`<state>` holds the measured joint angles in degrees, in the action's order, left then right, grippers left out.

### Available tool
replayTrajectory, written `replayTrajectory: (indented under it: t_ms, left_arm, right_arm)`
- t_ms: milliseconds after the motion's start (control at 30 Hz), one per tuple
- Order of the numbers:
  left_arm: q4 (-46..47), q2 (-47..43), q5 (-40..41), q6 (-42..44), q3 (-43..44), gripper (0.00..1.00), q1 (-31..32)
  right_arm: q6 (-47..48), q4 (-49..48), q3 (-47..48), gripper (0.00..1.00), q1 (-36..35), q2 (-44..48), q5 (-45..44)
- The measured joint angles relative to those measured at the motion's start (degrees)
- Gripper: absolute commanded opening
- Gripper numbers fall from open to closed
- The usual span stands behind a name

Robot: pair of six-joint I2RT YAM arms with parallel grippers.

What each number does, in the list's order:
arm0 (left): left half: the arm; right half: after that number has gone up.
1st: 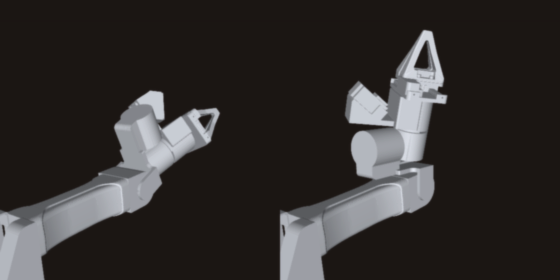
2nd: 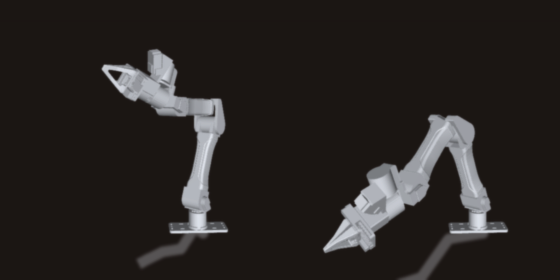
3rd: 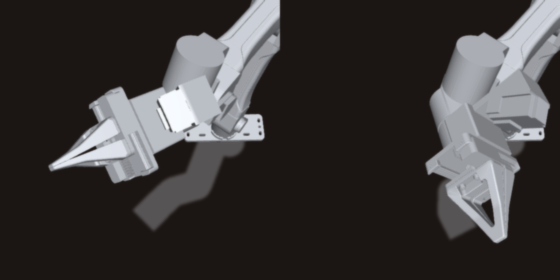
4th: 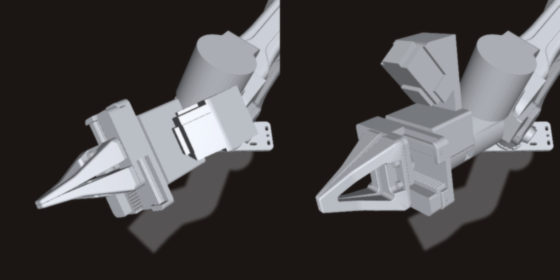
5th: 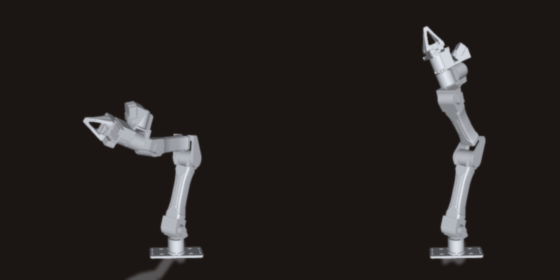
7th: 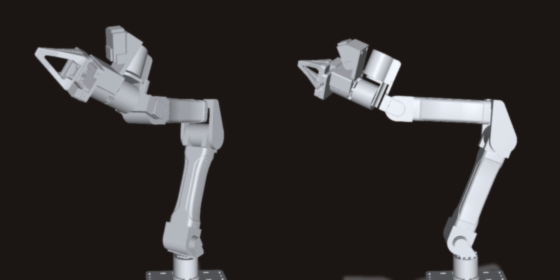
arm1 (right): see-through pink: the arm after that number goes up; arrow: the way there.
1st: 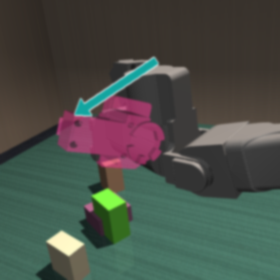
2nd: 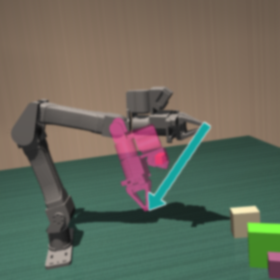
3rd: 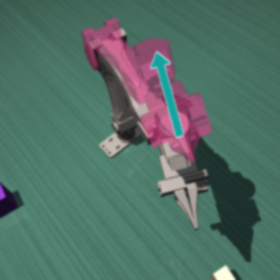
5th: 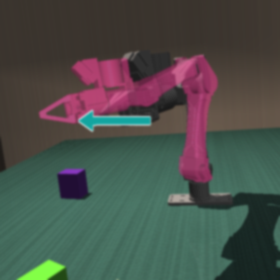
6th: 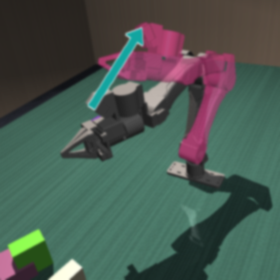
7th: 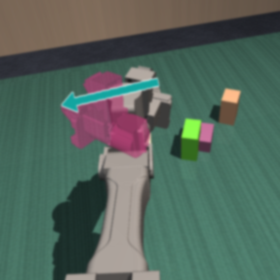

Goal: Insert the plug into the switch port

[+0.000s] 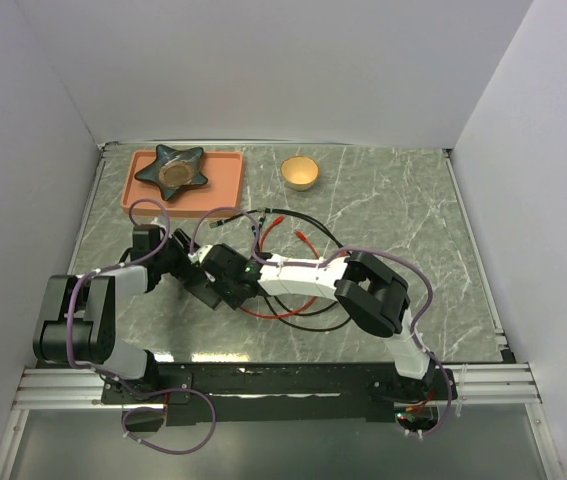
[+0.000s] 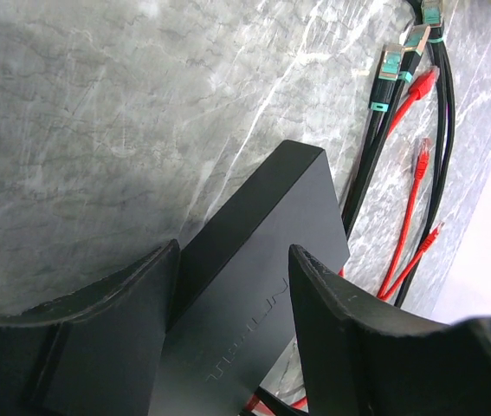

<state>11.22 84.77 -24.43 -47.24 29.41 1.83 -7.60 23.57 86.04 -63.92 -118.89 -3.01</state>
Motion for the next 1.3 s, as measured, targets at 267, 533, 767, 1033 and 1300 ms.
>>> replayTrajectory:
  t_ms: [267, 533, 767, 1033, 1300]
  left_arm:
    - [1.66, -1.33, 2.82, -0.24, -1.22, 0.6, 1.77]
    - [3.56, -1.81, 6.08, -0.7, -1.95, 0.6, 4.07]
    - [4.39, -2.14, 9.57, -1.4, -2.01, 0.6, 6.16]
    - [3.65, -3.43, 11.76, -1.79, -2.12, 0.7, 7.21]
    - [-3.72, -2.23, 11.74, -0.72, 2.67, 0.78, 7.96]
  right_arm:
    - [-0.55, 0.52, 0.33, 0.0, 0.33, -0.22, 0.2]
    - [-2.03, 0.02, 0.11, 0.0, 1.44, -0.22, 1.31]
    - [-2.23, 0.2, 0.22, 0.0, 2.23, -0.31, 2.82]
    - [-2.38, 0.13, 0.13, 0.0, 2.64, -0.31, 3.96]
    - [-3.48, -9.22, -8.17, 0.18, 3.17, 3.56, 4.92]
